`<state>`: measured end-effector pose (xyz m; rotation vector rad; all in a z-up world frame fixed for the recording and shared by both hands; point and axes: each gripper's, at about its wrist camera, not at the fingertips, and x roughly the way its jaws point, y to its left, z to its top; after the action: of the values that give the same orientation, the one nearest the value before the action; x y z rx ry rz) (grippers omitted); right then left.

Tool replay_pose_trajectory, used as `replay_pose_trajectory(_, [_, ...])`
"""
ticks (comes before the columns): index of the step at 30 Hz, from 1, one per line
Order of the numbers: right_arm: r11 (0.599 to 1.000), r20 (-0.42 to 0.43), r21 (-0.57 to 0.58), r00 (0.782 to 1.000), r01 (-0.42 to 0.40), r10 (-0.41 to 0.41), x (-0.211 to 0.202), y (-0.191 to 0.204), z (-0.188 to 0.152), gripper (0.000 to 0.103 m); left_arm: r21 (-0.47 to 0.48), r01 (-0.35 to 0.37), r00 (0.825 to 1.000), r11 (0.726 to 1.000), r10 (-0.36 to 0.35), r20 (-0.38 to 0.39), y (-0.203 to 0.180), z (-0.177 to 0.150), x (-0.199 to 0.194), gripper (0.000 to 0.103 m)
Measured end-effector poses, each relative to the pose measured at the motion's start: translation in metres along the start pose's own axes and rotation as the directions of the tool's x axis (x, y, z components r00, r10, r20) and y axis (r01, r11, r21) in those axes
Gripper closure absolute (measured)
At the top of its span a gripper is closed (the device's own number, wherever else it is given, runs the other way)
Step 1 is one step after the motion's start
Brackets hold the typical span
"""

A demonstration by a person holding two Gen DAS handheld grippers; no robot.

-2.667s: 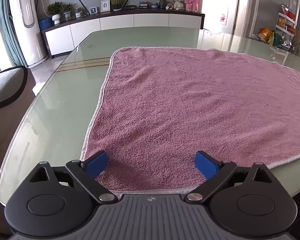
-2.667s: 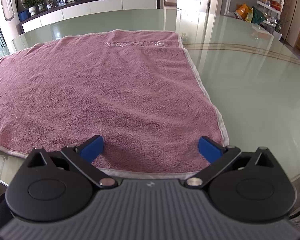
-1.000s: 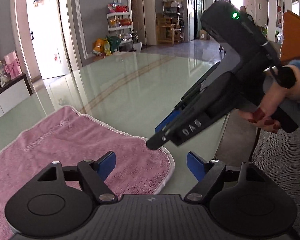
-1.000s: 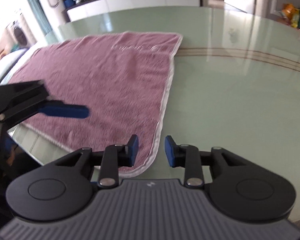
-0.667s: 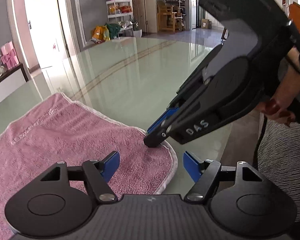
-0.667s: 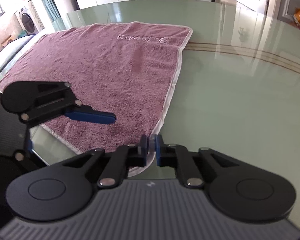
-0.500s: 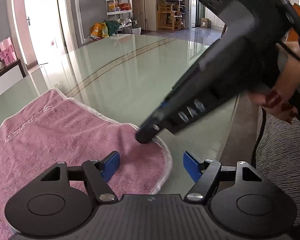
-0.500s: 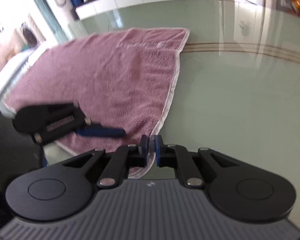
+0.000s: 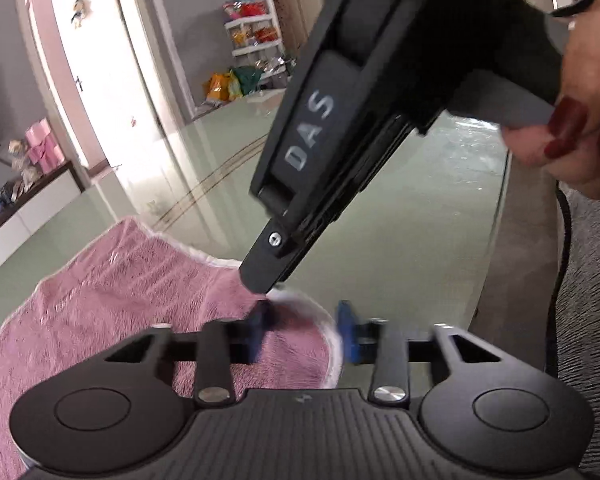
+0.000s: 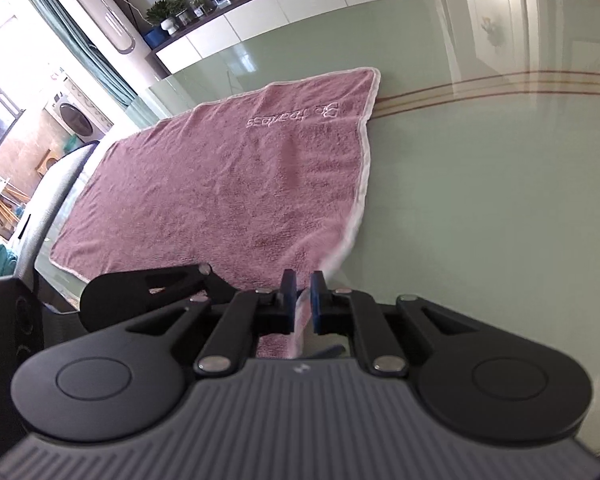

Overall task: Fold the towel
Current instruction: 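Close the right tool on a towel corner while the left tool closes beside it, then lift the gripped towel edge up with both tools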

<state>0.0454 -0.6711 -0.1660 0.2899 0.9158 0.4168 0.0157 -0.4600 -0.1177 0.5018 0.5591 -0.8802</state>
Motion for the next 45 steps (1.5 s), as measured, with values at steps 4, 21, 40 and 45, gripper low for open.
replay_pose_trajectory(4, [1.000,-0.002,0.008,1.000,0.000,0.000,-0.001,-0.002,-0.001,0.095,-0.024,0.017,1.000,1.000,-0.017,-0.010,0.002,0.002,-0.001,0.084])
replay_pose_trajectory(21, [0.990,0.159,0.045,0.978,0.131,-0.137,0.016,-0.033,0.036,0.067,-0.255,0.138,0.990,0.957,-0.138,0.020,0.043,-0.007,-0.027,0.100])
replay_pose_trajectory(40, [0.950,0.187,-0.177,0.957,0.257,-0.224,0.152,-0.028,0.149,0.067,-0.336,0.196,0.981,0.921,-0.188,0.054,0.082,-0.015,-0.029,0.100])
replay_pose_trajectory(45, [0.941,0.176,-0.213,0.957,0.265,-0.230,0.155,-0.025,0.151,0.090,-0.360,0.228,0.974,0.905,-0.217,0.071,0.094,-0.019,-0.028,0.100])
